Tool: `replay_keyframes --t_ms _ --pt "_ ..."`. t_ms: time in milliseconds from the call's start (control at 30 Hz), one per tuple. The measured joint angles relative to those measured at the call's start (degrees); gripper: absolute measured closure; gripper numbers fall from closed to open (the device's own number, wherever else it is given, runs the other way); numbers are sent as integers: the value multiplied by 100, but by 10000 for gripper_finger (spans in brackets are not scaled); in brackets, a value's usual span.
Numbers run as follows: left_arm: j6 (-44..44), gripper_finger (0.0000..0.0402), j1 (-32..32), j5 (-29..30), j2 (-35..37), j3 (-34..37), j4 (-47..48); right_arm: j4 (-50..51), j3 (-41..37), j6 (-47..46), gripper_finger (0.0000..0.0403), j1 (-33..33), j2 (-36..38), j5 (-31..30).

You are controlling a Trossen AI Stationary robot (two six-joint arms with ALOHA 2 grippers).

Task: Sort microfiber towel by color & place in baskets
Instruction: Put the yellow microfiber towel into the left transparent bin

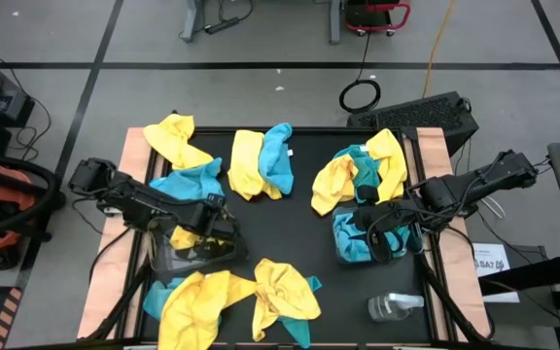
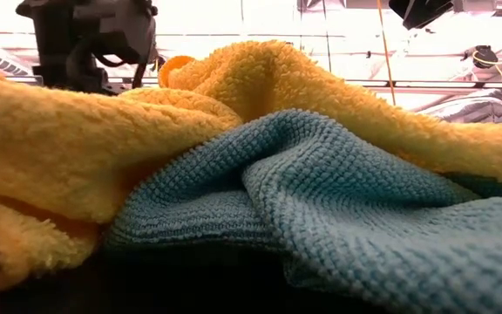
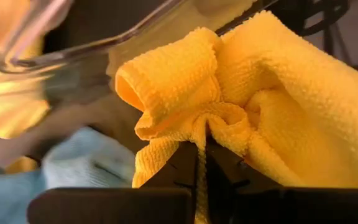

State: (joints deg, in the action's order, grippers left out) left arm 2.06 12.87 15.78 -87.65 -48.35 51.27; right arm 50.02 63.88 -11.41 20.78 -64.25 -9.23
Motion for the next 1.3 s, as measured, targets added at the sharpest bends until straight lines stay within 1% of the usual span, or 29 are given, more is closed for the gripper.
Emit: replay_keyframes --t_ms 133,233,300,367,533,600,667,733,867,967,1200,1300 --pt "196 380 -118 187 -18 1 -14 0 0 -5 232 0 0 0" --pt "177 362 -130 192 -20 0 -1 0 0 -7 232 0 0 0" --pt "141 335 -110 182 -25 -36 59 0 0 -7 232 2 0 0" --pt "68 301 -69 134 -39 -131 171 1 0 -6 232 1 0 0" --pt "-280 207 3 98 -40 -675 709 0 0 6 232 0 0 0" --pt "-415 178 34 74 -40 -934 999 0 0 6 232 0 0 0" --pt "-483 160 90 39 -38 -1206 1321 1 0 6 232 0 0 0" --pt "-587 152 174 11 -37 -1458 1644 0 0 6 232 2 0 0" --pt "-767 151 354 -15 -35 -1911 2175 0 0 8 232 2 2 0" --pt "-973 151 520 -271 -33 -2212 2338 0 0 10 232 0 0 0" --pt "-1489 151 1239 -1172 -29 -2671 2056 0 0 62 232 0 1 -1" --pt "-1779 151 1618 -1374 -29 -2799 1891 -3 0 100 232 0 2 -2"
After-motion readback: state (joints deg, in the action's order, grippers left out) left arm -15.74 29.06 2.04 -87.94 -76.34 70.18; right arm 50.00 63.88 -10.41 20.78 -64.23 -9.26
